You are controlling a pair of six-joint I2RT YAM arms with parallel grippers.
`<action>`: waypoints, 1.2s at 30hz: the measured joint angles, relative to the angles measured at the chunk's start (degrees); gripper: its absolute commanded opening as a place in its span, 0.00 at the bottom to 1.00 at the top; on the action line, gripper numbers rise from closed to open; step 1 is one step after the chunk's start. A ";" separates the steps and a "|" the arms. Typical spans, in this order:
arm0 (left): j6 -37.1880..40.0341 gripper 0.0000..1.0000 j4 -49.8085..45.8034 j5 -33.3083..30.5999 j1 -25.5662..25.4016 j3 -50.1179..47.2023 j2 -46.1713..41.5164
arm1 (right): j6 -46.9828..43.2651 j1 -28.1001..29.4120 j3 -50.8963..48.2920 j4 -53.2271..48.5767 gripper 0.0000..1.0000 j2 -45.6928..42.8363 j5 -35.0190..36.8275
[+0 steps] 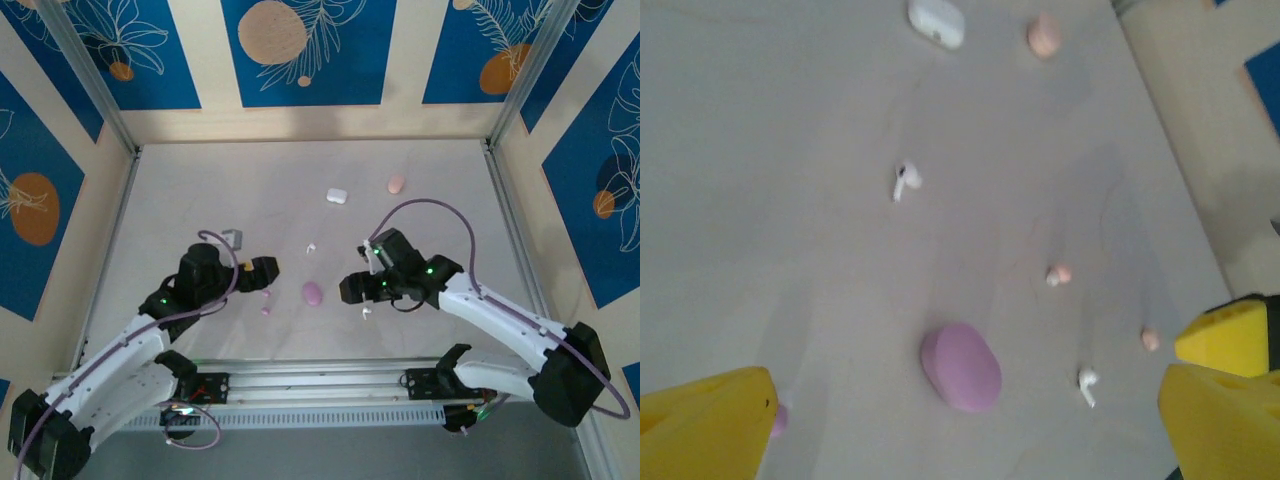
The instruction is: Insert the wireless bluetooth earbuds into the charging case
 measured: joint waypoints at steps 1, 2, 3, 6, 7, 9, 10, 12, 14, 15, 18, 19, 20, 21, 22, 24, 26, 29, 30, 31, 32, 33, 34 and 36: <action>0.00 0.97 -0.17 -0.57 -0.63 -0.22 0.31 | -0.02 1.01 0.00 -0.28 0.72 1.16 0.83; 0.00 0.97 -0.33 -1.09 -0.94 -0.35 0.35 | -0.02 1.66 0.00 -0.48 0.72 1.99 1.09; 0.00 0.97 -0.48 -1.99 -1.05 -0.46 0.28 | -0.09 2.43 0.00 -0.44 0.72 3.06 1.16; 0.11 0.97 -1.57 -5.03 -1.07 -0.50 -0.63 | -0.09 4.52 1.29 -0.20 0.71 6.82 1.33; 0.28 0.98 -2.19 -6.05 -1.07 -0.50 -1.16 | -0.09 5.20 2.38 0.11 0.71 8.72 1.62; 0.55 0.98 -3.34 -7.87 -1.07 -0.50 -2.14 | -0.09 6.43 4.72 1.03 0.71 12.37 2.25; 0.72 0.98 -4.00 -8.70 -1.07 -0.50 -2.67 | -0.07 7.08 6.14 1.40 0.71 14.53 2.69; 0.94 0.98 -5.29 -10.05 -1.07 -0.48 -3.72 | -0.09 8.13 8.50 2.16 0.72 18.14 3.72; 1.62 0.99 -6.82 -11.52 -1.07 -0.48 -4.98 | -0.07 9.03 11.56 2.45 0.73 22.38 5.07; 1.84 0.99 -7.41 -12.20 -1.07 -0.48 -5.62 | -0.09 9.33 12.94 2.62 0.73 24.28 5.66; 2.23 1.00 -9.33 -14.34 -1.07 -0.48 -7.72 | -0.35 10.12 16.63 2.58 0.74 29.18 7.34; 2.25 1.00 -9.88 -15.08 -1.07 -0.48 -8.35 | -0.50 10.43 17.90 2.38 0.74 30.82 8.04; 2.29 1.00 -10.29 -15.52 -1.07 -0.48 -8.76 | -0.59 10.60 18.51 2.21 0.74 31.61 8.39; 2.38 1.00 -10.69 -16.02 -1.07 -0.48 -9.16 | -0.72 10.91 19.74 1.86 0.73 33.11 9.01; 2.58 1.00 -11.06 -16.61 -1.07 -0.48 -9.53 | -0.90 11.17 20.81 1.51 0.73 34.27 9.57; 3.06 1.00 -11.76 -17.44 -1.07 -0.48 -9.99 | -1.14 11.56 22.01 1.33 0.73 36.02 10.32; 3.37 1.00 -12.31 -17.97 -1.07 -0.48 -10.19 | -1.36 12.00 23.61 0.59 0.72 38.21 11.32; 3.76 1.00 -12.79 -18.38 -1.07 -0.48 -10.23 | -2.01 12.22 24.52 0.09 0.68 40.09 11.98; 3.78 1.00 -12.98 -18.49 -1.07 -0.48 -10.23 | -2.19 12.22 24.79 -0.17 0.68 40.61 12.28; 3.80 1.00 -13.09 -18.53 -1.07 -0.48 -10.23 | -2.32 12.22 25.09 -0.42 0.66 41.16 12.59; 3.87 1.00 -13.20 -18.56 -1.07 -0.48 -10.23 | -2.49 12.22 25.38 -0.57 0.65 41.68 12.85; 3.98 1.00 -13.27 -18.73 -1.07 -0.48 -10.23 | -2.71 12.22 25.64 -0.81 0.63 42.21 13.00; 4.15 1.00 -13.29 -18.82 -1.07 -0.48 -10.23 | -2.84 12.22 25.73 -0.90 0.62 42.47 13.14; 4.28 1.00 -13.29 -18.93 -1.07 -0.48 -10.23 | -3.15 12.22 25.83 -1.09 0.60 42.88 13.29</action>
